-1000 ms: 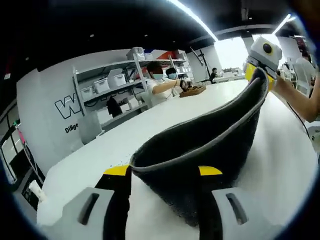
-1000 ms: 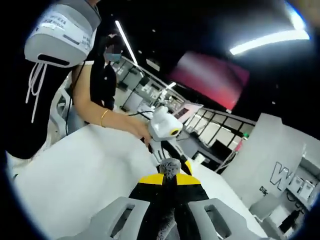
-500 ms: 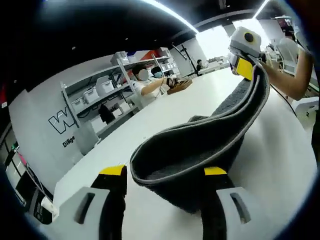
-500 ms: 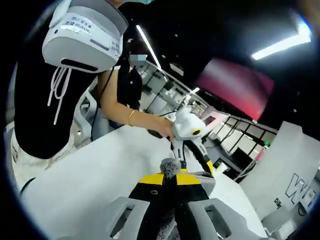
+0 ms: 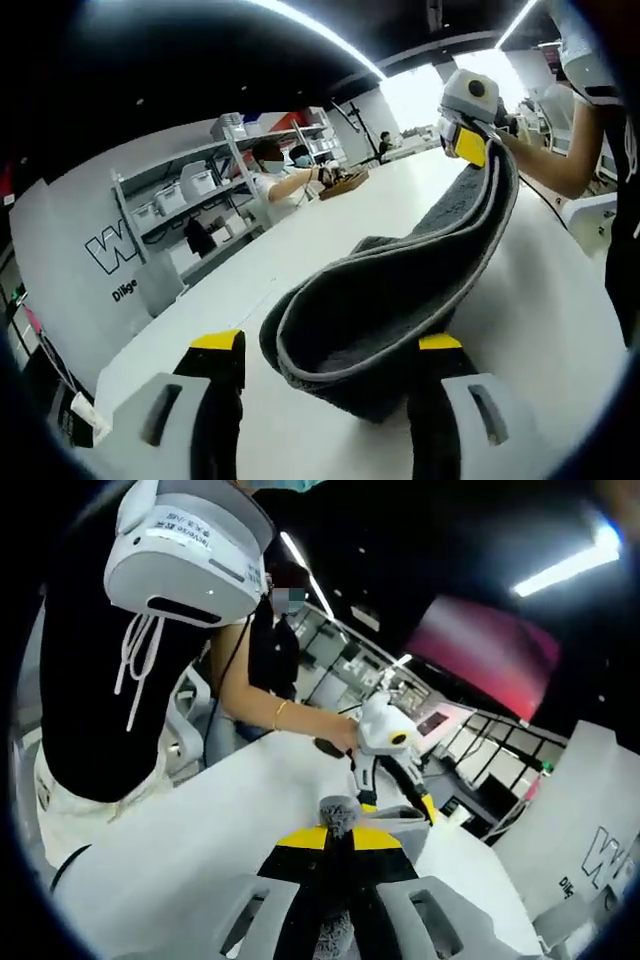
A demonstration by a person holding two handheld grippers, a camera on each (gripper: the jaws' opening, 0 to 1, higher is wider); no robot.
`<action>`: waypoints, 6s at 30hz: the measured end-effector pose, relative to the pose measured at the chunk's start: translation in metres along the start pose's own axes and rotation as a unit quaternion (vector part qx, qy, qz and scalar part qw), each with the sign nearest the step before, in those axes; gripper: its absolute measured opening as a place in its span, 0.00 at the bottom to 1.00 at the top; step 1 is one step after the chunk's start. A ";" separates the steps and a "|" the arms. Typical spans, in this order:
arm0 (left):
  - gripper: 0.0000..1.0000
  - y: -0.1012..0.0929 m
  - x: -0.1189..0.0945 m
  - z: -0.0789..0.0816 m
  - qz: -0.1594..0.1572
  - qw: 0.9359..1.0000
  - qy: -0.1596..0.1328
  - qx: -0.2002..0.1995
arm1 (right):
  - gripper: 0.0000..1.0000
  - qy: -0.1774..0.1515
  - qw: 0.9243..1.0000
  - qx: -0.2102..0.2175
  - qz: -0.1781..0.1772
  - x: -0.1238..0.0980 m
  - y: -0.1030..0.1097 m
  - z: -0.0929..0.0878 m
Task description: Open the folded towel by lifting each exposed corner and separating the folded layers until the towel lies flat within the target outline without major curled edges
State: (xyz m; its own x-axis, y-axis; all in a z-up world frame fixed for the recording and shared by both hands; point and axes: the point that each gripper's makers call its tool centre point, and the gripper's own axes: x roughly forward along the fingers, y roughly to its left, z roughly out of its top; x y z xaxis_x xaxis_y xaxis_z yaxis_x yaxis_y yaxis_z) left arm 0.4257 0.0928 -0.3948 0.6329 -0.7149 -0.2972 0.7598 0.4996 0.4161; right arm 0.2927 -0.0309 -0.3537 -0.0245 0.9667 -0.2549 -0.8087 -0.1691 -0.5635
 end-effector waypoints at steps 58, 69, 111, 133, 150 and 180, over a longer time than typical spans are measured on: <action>0.06 -0.128 -0.021 0.013 -0.105 0.994 -0.026 -0.027 | 0.00 0.139 0.988 0.066 -0.024 -0.067 0.046 -0.049; 0.06 -0.152 -0.012 0.022 -0.127 0.991 -0.028 -0.019 | 0.00 0.162 0.982 0.086 -0.044 -0.087 0.058 -0.067; 0.11 -0.191 -0.010 0.000 -0.137 0.989 -0.002 -0.061 | 0.02 0.172 0.963 0.200 -0.048 -0.084 0.117 -0.100; 0.30 -0.198 -0.034 -0.001 -0.102 0.991 0.009 -0.081 | 0.10 0.178 0.955 0.225 -0.081 -0.087 0.125 -0.091; 0.30 -0.172 -0.049 0.024 -0.051 0.991 -0.049 -0.114 | 0.09 0.192 0.952 0.214 -0.104 -0.096 0.124 -0.081; 0.28 -0.178 -0.041 -0.008 -0.044 0.996 0.019 -0.073 | 0.07 0.185 0.954 0.194 -0.136 -0.104 0.114 -0.065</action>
State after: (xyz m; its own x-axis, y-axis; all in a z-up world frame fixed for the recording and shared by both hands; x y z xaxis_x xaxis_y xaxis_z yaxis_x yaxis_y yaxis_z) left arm 0.2655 0.0369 -0.4635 0.5654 -0.7419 -0.3603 0.8248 0.5033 0.2577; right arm 0.2410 -0.1629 -0.4425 0.3675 0.8184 -0.4419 -0.9144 0.2310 -0.3325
